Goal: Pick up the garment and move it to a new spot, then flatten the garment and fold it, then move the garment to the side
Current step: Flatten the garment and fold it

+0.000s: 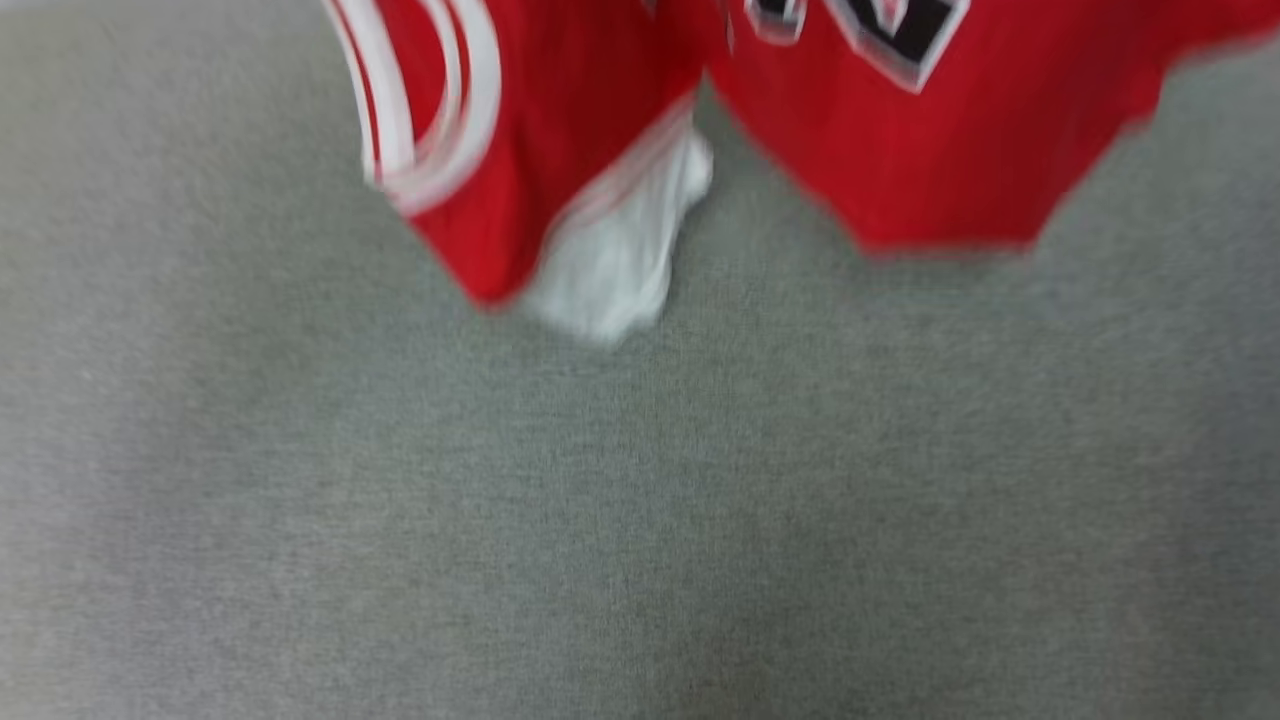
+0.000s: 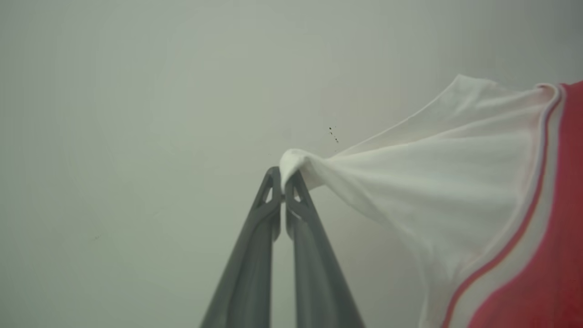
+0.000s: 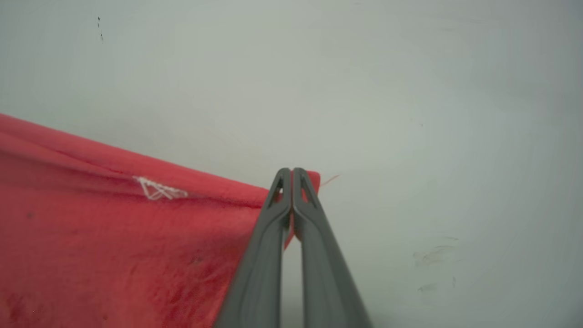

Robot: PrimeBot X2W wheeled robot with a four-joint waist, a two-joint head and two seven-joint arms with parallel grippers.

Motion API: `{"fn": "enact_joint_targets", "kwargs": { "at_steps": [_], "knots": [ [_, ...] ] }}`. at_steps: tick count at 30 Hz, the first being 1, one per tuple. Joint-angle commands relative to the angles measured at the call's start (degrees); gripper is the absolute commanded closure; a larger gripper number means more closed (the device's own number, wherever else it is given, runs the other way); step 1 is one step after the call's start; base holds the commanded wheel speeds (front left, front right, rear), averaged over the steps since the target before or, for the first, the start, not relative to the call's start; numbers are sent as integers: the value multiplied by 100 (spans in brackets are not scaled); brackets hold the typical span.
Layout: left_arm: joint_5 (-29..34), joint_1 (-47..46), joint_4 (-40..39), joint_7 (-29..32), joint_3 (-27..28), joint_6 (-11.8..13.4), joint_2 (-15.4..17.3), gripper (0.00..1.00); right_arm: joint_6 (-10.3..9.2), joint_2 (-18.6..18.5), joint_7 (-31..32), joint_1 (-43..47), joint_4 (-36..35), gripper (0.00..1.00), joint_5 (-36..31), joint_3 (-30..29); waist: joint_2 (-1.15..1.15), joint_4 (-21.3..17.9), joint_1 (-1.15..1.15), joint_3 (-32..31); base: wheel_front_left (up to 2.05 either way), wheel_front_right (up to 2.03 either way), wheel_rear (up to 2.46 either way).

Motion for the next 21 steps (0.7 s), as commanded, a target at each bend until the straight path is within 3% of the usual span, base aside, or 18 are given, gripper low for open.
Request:
{"fn": "enact_joint_targets", "kwargs": {
  "at_steps": [1, 7, 13, 17, 21],
  "knots": [
    [52, -173, 109, -10, 29, 3, -12, 100, -15, -19, -41, -137, 91, 100, -69, -76, 0, 36, -1, 449, 0, 0, 0],
    [654, -2032, 1466, -308, -356, -411, -379, 100, -16, 110, -686, -1488, 1094, 100, -648, -101, 0, 55, -1, 1149, 0, 0, 0],
    [1211, -3650, 3042, -1032, -638, -510, -843, 100, -20, 356, -1464, -2714, 2127, 100, -1309, -255, 0, 60, -1, 1707, 0, 0, 0],
    [1417, -4245, 3867, -1538, -795, -545, -1095, 100, -21, 491, -1972, -3242, 2645, 100, -1743, -402, 0, 107, -1, 1962, 0, 0, 0],
    [1374, -4232, 4443, -1810, -804, -527, -1389, 100, -19, 725, -2418, -3392, 3067, 100, -1994, -548, 0, 174, -1, 2139, 0, 0, 0]
  ]
}}
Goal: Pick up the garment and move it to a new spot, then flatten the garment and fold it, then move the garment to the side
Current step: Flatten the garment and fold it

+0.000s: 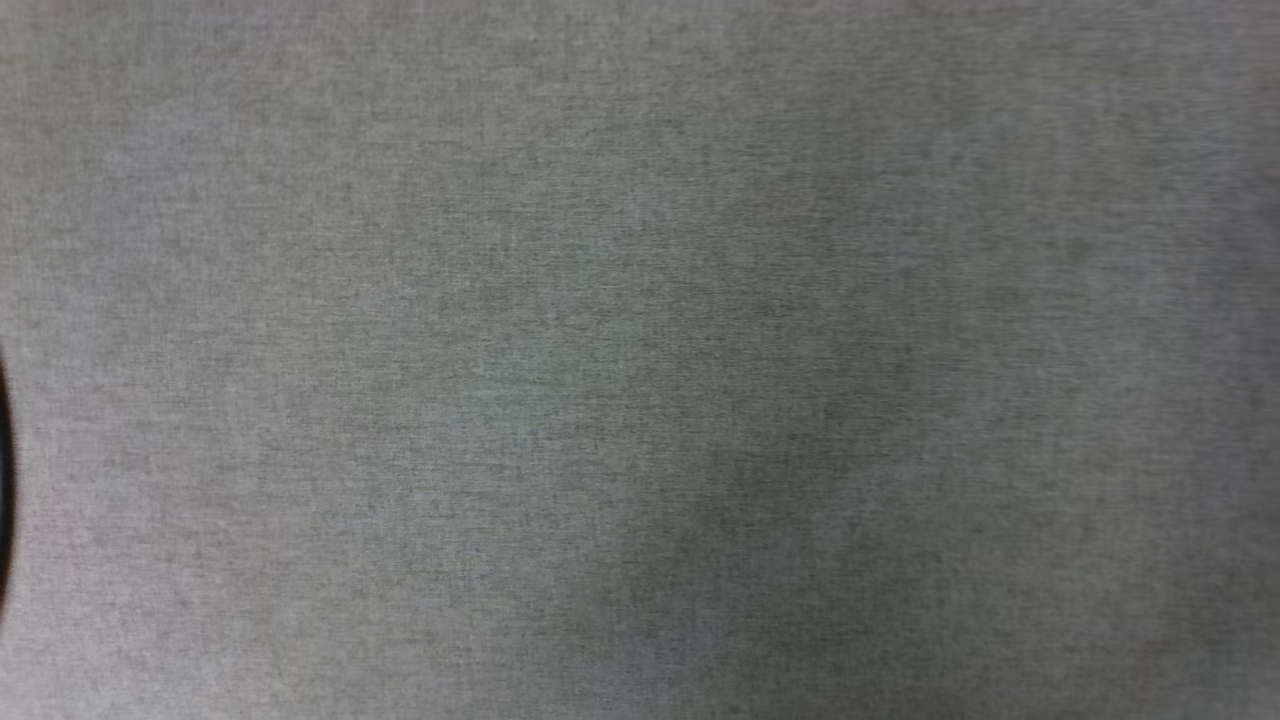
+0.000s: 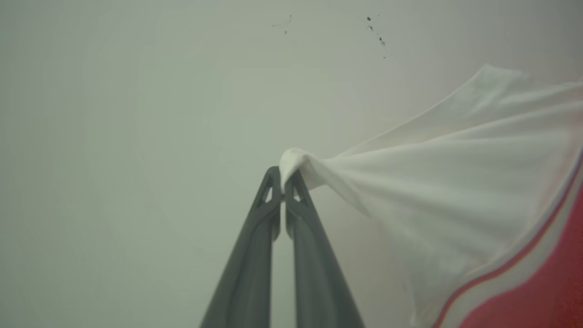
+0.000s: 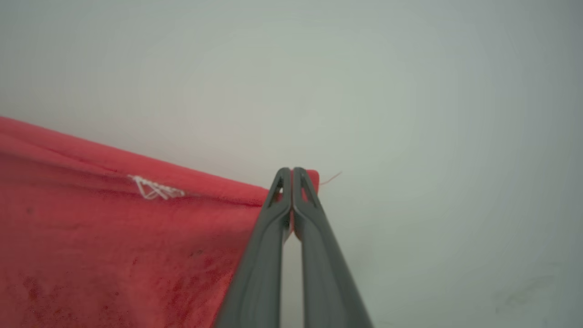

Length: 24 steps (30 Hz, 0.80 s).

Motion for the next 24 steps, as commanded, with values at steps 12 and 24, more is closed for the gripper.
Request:
{"fn": "enact_joint_targets", "kwargs": {
  "at_steps": [12, 24],
  "knots": [
    [-135, 2425, -1016, -47, 489, 118, -622, 100, -16, 269, -893, 1051, 725, 100, 212, 184, 0, 203, -2, -116, 0, 0, 0],
    [-78, 5552, -2042, -48, 712, 13, -1173, 100, -16, 131, -1312, 3305, 957, 100, 1226, 807, 0, 229, -2, -1269, 0, 0, 0]
  ]
}}
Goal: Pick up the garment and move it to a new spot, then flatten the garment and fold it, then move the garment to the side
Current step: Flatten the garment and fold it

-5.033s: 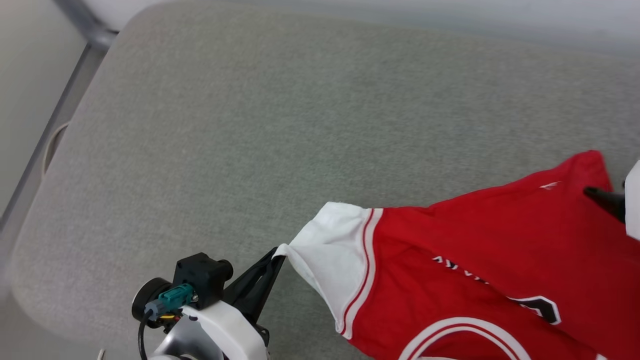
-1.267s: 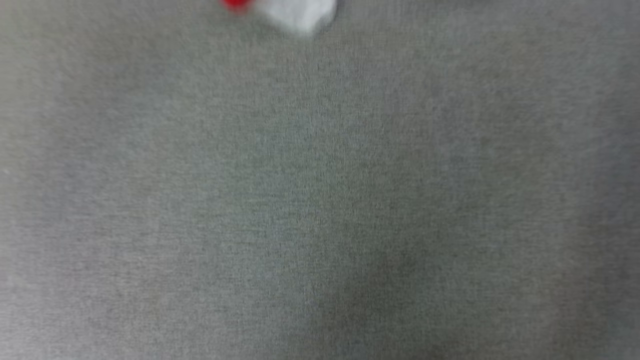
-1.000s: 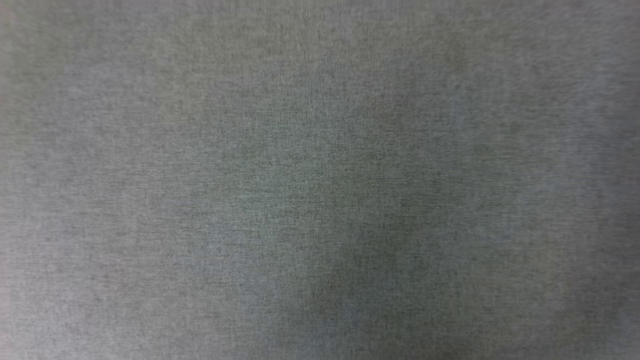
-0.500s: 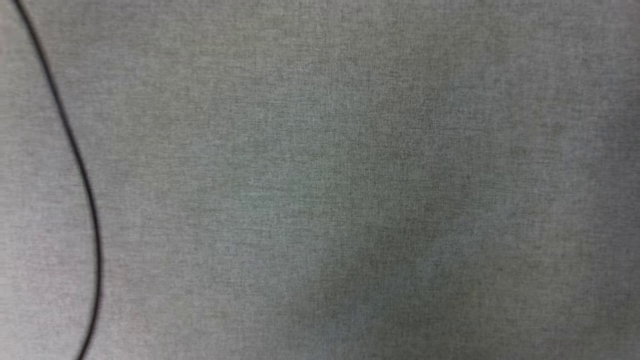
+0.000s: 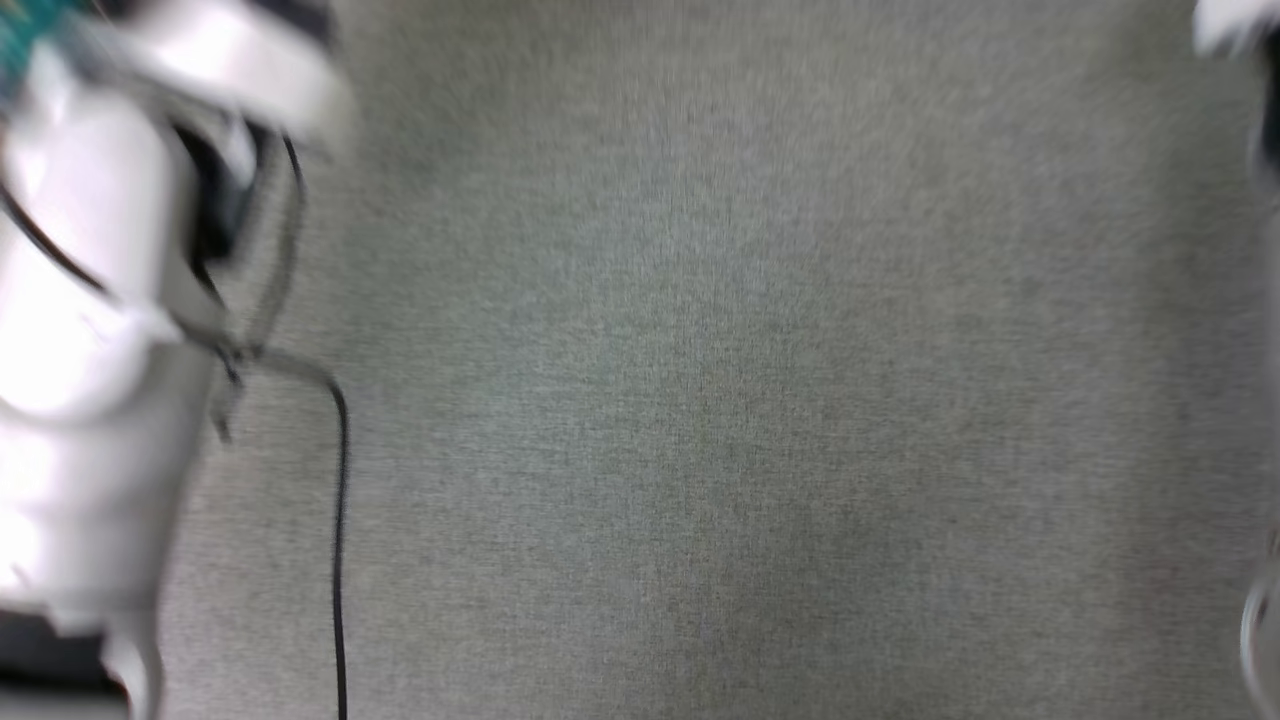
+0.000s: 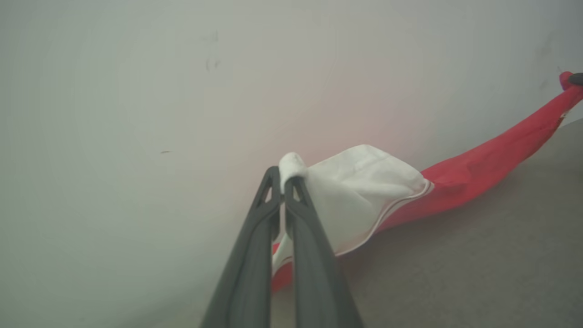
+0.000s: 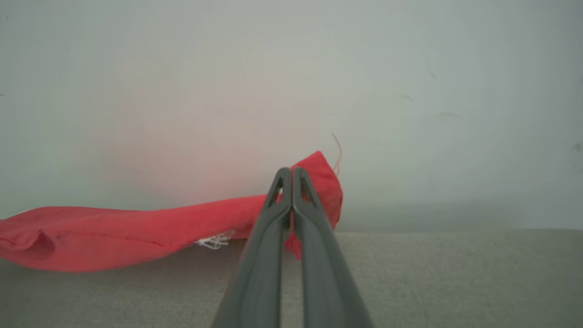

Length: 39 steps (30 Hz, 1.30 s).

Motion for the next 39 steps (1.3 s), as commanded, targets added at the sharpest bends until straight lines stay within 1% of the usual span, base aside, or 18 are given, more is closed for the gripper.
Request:
{"fn": "enact_joint_targets", "kwargs": {
  "at_steps": [1, 3, 10, 16, 20, 25, 27, 29, 36, 39],
  "knots": [
    [50, 278, -81, -13, 10, 22, -41, 100, -7, -46, -46, 267, 15, 100, 105, 71, 0, 10, 1, -376, 0, 0, 0],
    [30, 812, -150, -13, -16, 11, -81, 100, -7, -96, -37, 689, 49, 100, 276, 193, 0, 10, 1, -597, 0, 0, 0],
    [-73, 2408, 34, -13, -330, -89, -3, 100, -7, -170, 93, 1950, 178, 100, 994, 555, 0, -14, 1, -1307, 0, 0, 0],
    [-262, 3388, 166, -14, -380, -91, 87, 100, -7, -220, 343, 2812, 230, 100, 1564, 834, 0, -19, 1, -1830, 0, 0, 0],
    [-354, 3959, 64, 7, -454, -66, 141, 100, -7, -263, 451, 3309, 188, 100, 1918, 944, 0, -5, 1, -2177, 0, 0, 0],
    [-500, 4651, -259, 198, -543, -67, 255, 100, -7, -314, 666, 3915, 85, 100, 2411, 937, 0, 24, 1, -2619, 0, 0, 0],
    [-581, 4952, -404, 325, -549, -55, 369, 100, -7, -365, 819, 4189, 0, 100, 2613, 984, 0, 36, 1, -2792, 0, 0, 0],
    [-657, 5221, -606, 462, -581, -61, 449, 100, -6, -461, 966, 4456, -164, 100, 2775, 1051, 0, 49, 1, -2940, 0, 0, 0],
    [-1023, 6228, -1505, 982, -699, -114, 917, 100, -7, -820, 1632, 5506, -929, 100, 3443, 1135, 0, 119, 1, -3382, 0, 0, 0],
    [-1100, 6666, -1913, 1158, -738, -58, 1090, 100, -7, -974, 1955, 5959, -1360, 100, 3607, 1160, 0, 135, 1, -3470, 0, 0, 0]
  ]
}}
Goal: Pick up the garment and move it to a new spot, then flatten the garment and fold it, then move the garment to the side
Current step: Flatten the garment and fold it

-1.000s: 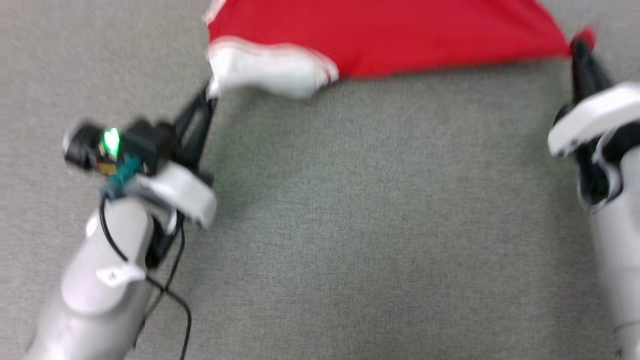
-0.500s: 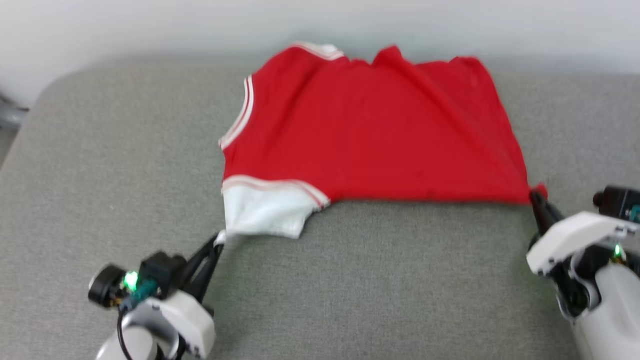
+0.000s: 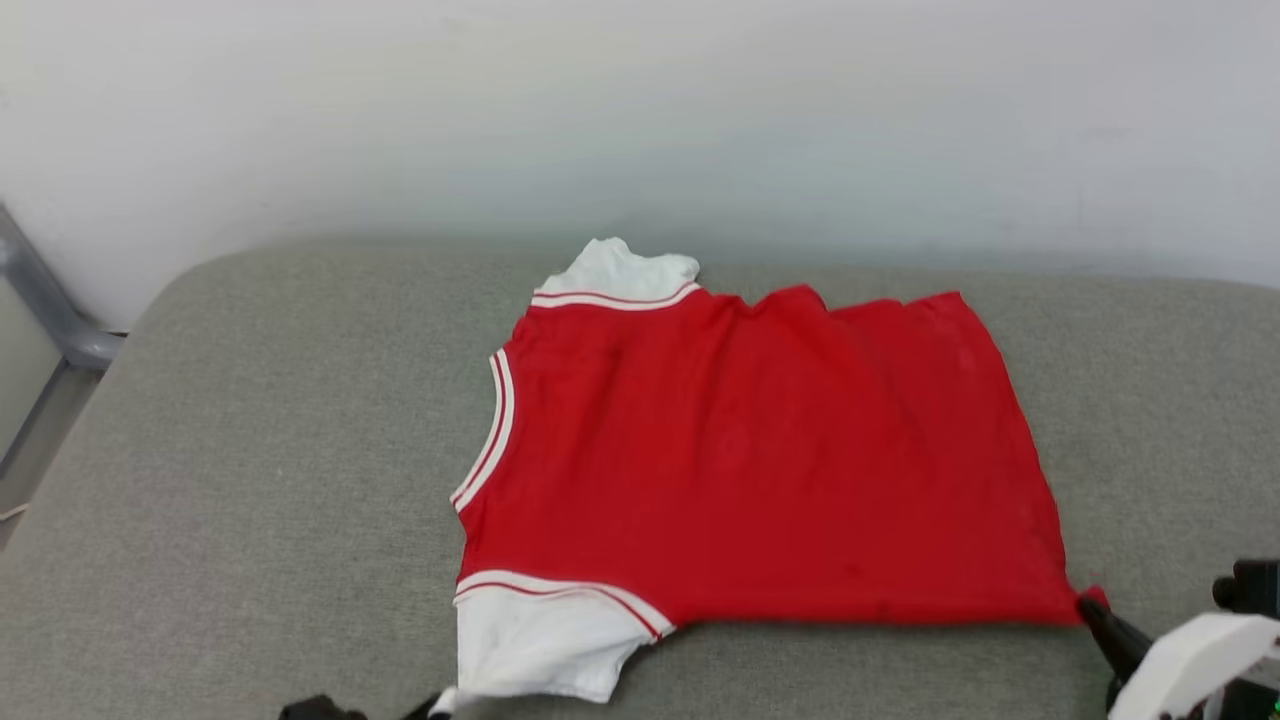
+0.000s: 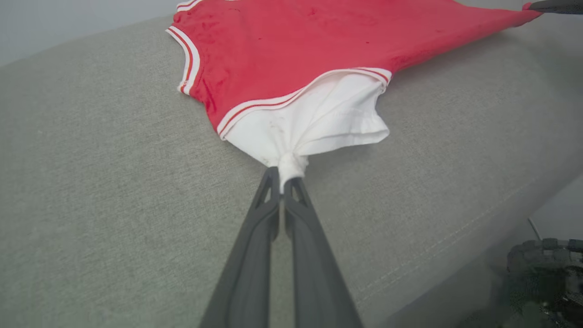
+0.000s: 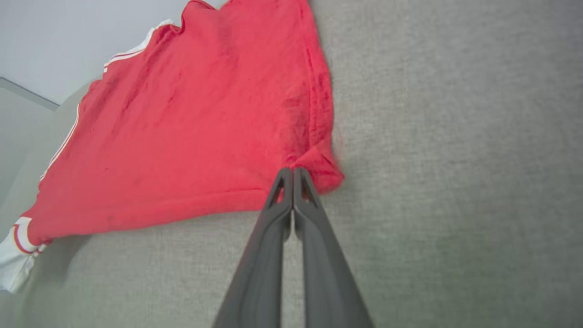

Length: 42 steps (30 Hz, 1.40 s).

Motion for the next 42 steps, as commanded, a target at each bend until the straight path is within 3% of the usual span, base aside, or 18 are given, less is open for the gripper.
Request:
{"fn": "enact_joint_targets", "kwargs": {
  "at_steps": [1, 11, 21, 32, 42],
  "knots": [
    [-49, 219, -161, 44, 24, 49, 87, 100, -7, -90, 131, 245, -206, 100, 94, -26, -1, 31, 1, -71, 0, 0, 0],
    [-280, 1007, -1107, 234, 177, 260, 542, 100, -7, -184, 1444, 1604, -1891, 100, 315, -456, -1, 67, 1, -102, 0, 0, 0],
    [-188, 206, -1189, 212, 320, 197, 541, 100, -6, 207, 2111, 1355, -2845, 100, -75, -1006, -1, 3, 1, 173, 0, 0, 0],
    [-180, -1430, -381, 290, 267, -6, 446, 100, -6, 449, 2681, 199, -2682, 100, -804, -1162, -1, -104, 1, 901, 0, 0, 0],
    [-217, -2705, 767, 335, -252, -103, 342, 100, -6, 469, 2782, -703, -2074, 100, -1175, -1000, -1, -188, 1, 1480, 0, 0, 0]
  ]
}}
